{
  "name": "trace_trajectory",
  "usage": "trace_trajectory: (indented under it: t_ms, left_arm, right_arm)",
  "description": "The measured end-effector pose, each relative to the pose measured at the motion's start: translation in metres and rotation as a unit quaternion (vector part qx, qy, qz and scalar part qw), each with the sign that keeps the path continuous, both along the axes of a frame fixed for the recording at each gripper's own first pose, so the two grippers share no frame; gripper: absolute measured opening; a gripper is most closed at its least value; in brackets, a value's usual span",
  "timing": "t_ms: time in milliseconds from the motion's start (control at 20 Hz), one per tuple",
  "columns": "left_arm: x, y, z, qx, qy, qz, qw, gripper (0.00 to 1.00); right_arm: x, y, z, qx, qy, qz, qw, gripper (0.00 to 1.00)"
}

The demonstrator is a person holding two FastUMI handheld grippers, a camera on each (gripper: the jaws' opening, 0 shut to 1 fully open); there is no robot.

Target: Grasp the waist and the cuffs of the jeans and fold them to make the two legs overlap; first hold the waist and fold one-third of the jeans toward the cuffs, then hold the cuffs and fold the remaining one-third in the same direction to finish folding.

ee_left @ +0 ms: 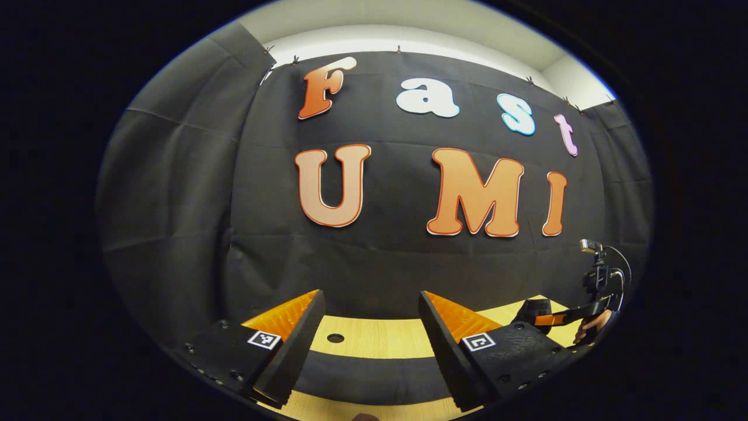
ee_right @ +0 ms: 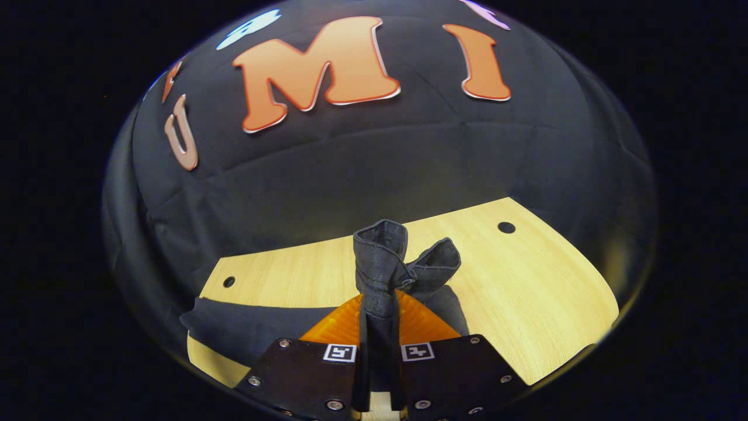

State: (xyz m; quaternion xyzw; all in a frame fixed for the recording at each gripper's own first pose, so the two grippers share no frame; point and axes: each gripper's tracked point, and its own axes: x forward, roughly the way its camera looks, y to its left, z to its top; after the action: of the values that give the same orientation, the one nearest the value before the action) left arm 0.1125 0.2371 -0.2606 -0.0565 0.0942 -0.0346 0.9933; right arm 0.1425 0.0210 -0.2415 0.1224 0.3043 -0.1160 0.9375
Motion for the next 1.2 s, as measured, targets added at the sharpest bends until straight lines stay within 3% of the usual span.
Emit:
trace_trajectory:
  t_ms: [300,350,450,550,600,750,950,1150,1200]
  left_arm:
    - [-0.002,0.016,-0.018,-0.011,0.026,0.016,0.999,0.96]
    - [-0.002,0.018,-0.029,-0.01,0.04,0.016,0.999,0.96]
    - [-0.005,0.025,-0.046,-0.012,0.065,0.023,0.998,0.96]
    - [-0.01,0.033,-0.062,-0.024,0.089,0.03,0.995,0.96]
    - [-0.01,0.038,-0.069,-0.03,0.098,0.033,0.994,1.0]
    - [-0.009,0.054,-0.094,-0.04,0.133,0.049,0.989,0.96]
    - [-0.011,0.076,-0.141,-0.08,0.219,0.073,0.97,0.97]
    - [-0.001,0.093,-0.204,-0.078,0.319,0.081,0.941,0.97]
    - [0.0,0.099,-0.219,-0.084,0.343,0.085,0.932,0.98]
  right_arm:
    - [-0.003,0.034,-0.034,-0.019,0.053,0.044,0.997,0.13]
    - [-0.003,0.036,-0.041,-0.022,0.067,0.054,0.996,0.21]
    - [-0.003,0.04,-0.048,-0.024,0.073,0.078,0.994,0.27]
    - [-0.009,0.062,-0.043,0.021,0.073,0.109,0.991,0.3]
    - [-0.008,0.069,-0.041,0.025,0.07,0.114,0.991,0.44]
    - [-0.006,0.067,-0.038,0.025,0.056,0.119,0.991,0.49]
    - [-0.001,0.052,-0.033,0.012,0.029,0.091,0.995,0.64]
    - [-0.006,0.028,-0.008,-0.025,-0.004,0.05,0.998,0.8]
    - [-0.008,0.021,-0.001,-0.036,-0.014,0.038,0.999,0.75]
